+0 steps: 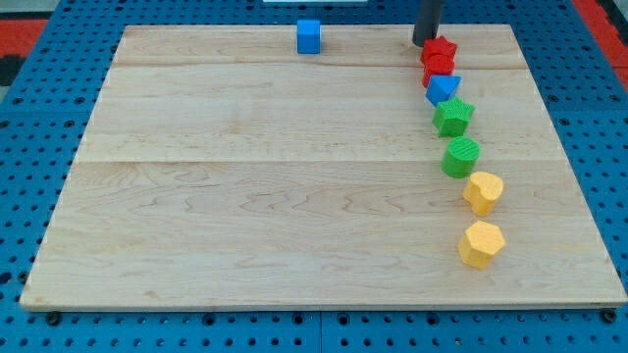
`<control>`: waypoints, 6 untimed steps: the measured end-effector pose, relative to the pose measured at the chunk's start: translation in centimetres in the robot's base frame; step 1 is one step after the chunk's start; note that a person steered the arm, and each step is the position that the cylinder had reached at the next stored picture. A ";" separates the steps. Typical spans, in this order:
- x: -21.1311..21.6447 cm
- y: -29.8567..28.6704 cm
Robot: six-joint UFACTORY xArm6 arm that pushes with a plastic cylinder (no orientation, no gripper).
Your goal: Move the blue cube towards top right
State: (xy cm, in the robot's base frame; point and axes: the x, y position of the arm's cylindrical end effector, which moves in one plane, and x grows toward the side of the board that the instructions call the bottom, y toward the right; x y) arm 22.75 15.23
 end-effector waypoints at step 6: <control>-1.3 -16.6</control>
